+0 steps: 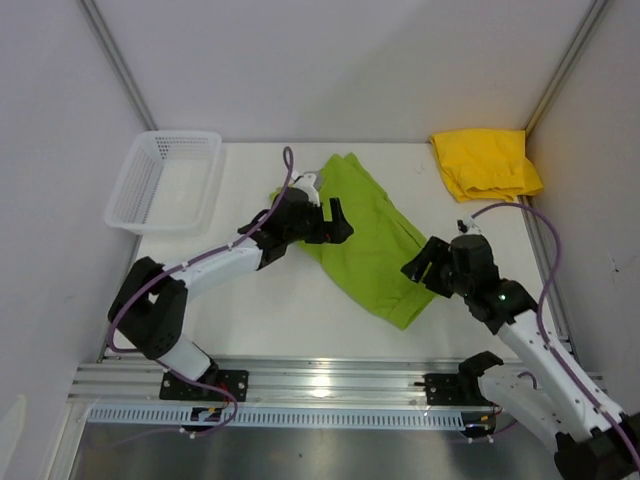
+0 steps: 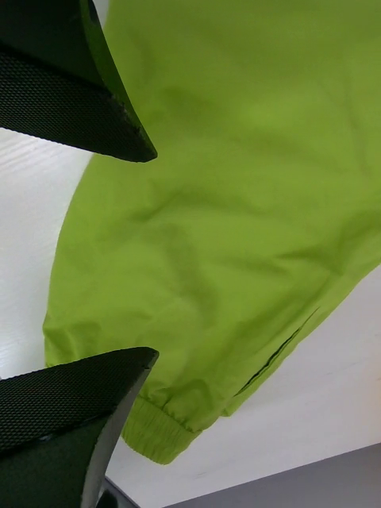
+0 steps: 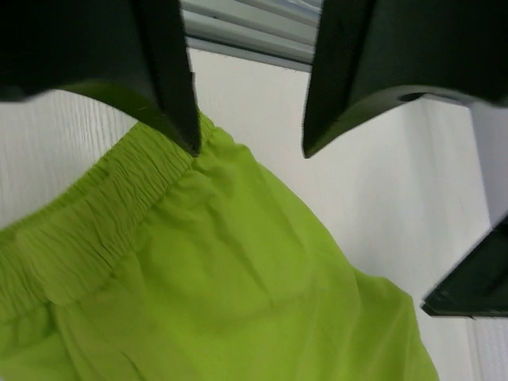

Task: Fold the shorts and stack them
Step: Fold the shorts

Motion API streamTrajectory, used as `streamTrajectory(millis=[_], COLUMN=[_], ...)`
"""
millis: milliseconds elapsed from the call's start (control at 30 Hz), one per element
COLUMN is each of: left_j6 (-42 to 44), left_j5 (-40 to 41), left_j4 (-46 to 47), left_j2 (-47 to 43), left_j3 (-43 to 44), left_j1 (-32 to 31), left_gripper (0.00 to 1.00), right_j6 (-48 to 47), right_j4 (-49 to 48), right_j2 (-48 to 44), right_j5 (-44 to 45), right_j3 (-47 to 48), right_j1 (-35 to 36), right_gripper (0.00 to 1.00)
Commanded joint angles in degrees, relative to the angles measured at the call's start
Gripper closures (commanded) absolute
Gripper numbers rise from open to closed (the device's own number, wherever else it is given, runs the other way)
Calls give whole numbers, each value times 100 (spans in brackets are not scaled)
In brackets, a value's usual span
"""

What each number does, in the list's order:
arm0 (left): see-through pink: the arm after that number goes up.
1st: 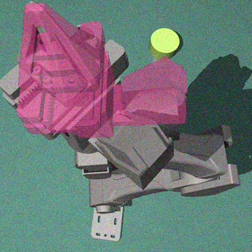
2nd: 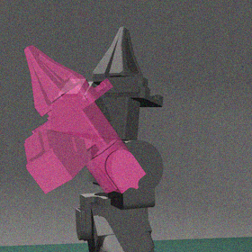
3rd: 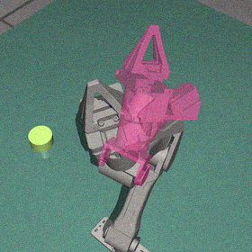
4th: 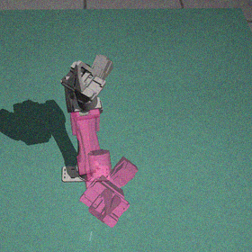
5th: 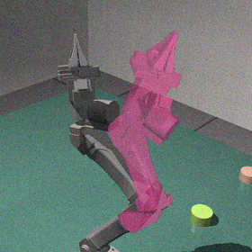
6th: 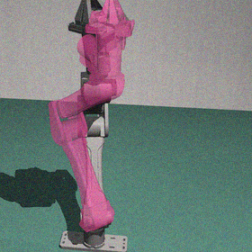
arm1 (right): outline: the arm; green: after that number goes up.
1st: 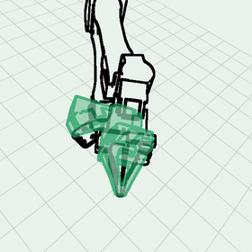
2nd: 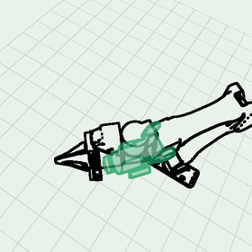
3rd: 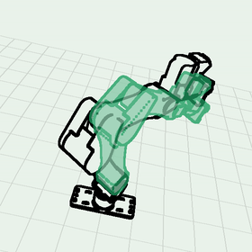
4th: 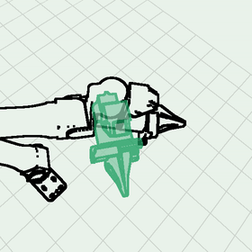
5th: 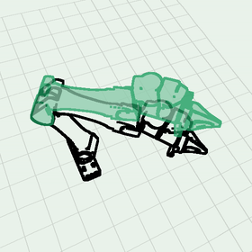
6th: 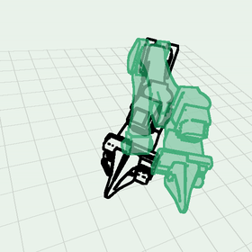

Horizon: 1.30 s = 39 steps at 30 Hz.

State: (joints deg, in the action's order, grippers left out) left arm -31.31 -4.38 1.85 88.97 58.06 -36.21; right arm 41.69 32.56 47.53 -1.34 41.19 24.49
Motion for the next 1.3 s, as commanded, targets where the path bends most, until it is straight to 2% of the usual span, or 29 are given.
streamTrajectory(millis=[0, 33, 67, 100, 200, 367, 467, 633, 800, 900, 1100, 1267], left_j6=[143, 143, 151, 169, 187, 309, 441, 494, 276, 38, -129, -191], left_j5=[-220, -247, -291, -352, -510, -485, -397, -388, 14, 279, 412, 577], left_j4=[88, 62, 79, 88, 79, -122, -404, -536, -1247, -1458, -1731, -1732], left_j2=[383, 584, 682, 779, 1227, 1973, 2264, 2660, 3117, 3249, 3469, 3487], left_j3=[459, 600, 662, 845, 1092, 1917, 2462, 2946, 3413, 3387, 3361, 3107], left_j1=[-106, -106, -115, -115, -115, -106, -71, -27, 70, 175, 325, 474], left_gripper=[1, 1, 1, 1, 1, 1, 1, 1, 1, 1, 1, 1], right_j6=[234, 252, 269, 295, 392, 585, 638, 604, 603, 568, 349, 155], right_j4=[883, 971, 972, 963, 753, 454, 120, -205, -390, -522, -724, -795], right_j2=[-569, -560, -439, -359, -16, 528, 854, 1161, 1706, 2198, 3156, 3429], right_j5=[695, 758, 793, 828, 1048, 1916, 2085, 2121, 1665, 1514, 1391, 1313], right_j3=[-198, -234, -269, -304, -436, -463, -472, -524, -577, -472, -68, 64], right_j1=[3, -6, -14, -23, -15, -85, -172, -418, -840, -928, -885, -771], right_gripper=[48, 52, 64, 71, 82, 89, 92, 92, 88, 84, 84, 84])
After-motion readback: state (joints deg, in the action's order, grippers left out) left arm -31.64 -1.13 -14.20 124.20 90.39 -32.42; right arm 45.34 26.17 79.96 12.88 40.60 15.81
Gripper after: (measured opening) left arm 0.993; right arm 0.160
